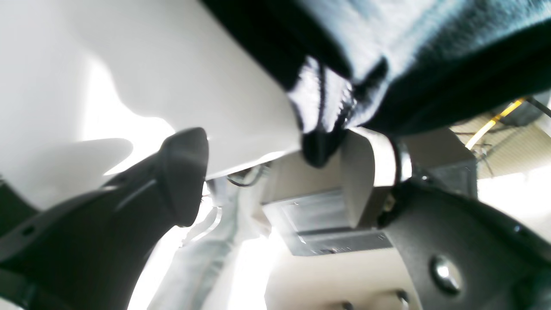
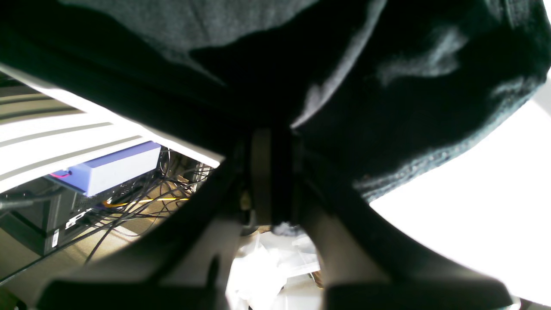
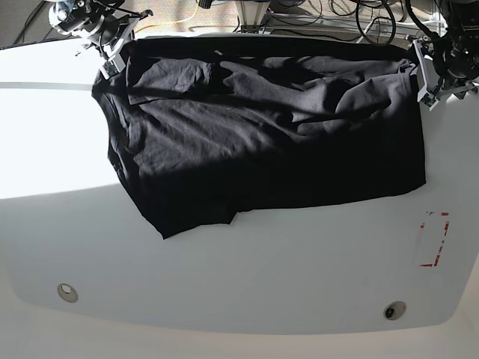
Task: Layout the t-shirt on the table in an organized manner, then fold the t-shirt properly
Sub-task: 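Release the t-shirt edges and raise both grippers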
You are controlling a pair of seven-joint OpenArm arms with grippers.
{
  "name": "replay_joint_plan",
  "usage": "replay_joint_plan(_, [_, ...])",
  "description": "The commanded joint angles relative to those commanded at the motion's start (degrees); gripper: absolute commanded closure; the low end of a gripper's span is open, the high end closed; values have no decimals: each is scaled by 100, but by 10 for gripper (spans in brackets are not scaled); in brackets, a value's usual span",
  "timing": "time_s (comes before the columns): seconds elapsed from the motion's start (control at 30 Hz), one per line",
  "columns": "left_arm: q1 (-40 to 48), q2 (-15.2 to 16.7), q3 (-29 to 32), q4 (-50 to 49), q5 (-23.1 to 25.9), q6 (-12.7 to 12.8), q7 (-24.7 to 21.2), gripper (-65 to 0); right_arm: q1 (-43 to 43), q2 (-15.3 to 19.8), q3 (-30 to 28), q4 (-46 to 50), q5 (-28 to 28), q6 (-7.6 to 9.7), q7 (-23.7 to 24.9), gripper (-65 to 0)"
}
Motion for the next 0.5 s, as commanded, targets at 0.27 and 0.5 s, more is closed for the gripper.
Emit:
replay_joint_plan(0.27, [-738, -114, -9, 18, 44, 0, 0, -453, 0, 26, 0, 0, 9, 0, 9, -35])
replay_joint_plan(0.5, [-1389, -123, -9, 44, -26, 0, 703, -453, 0, 26, -9, 0, 0, 0, 9, -35])
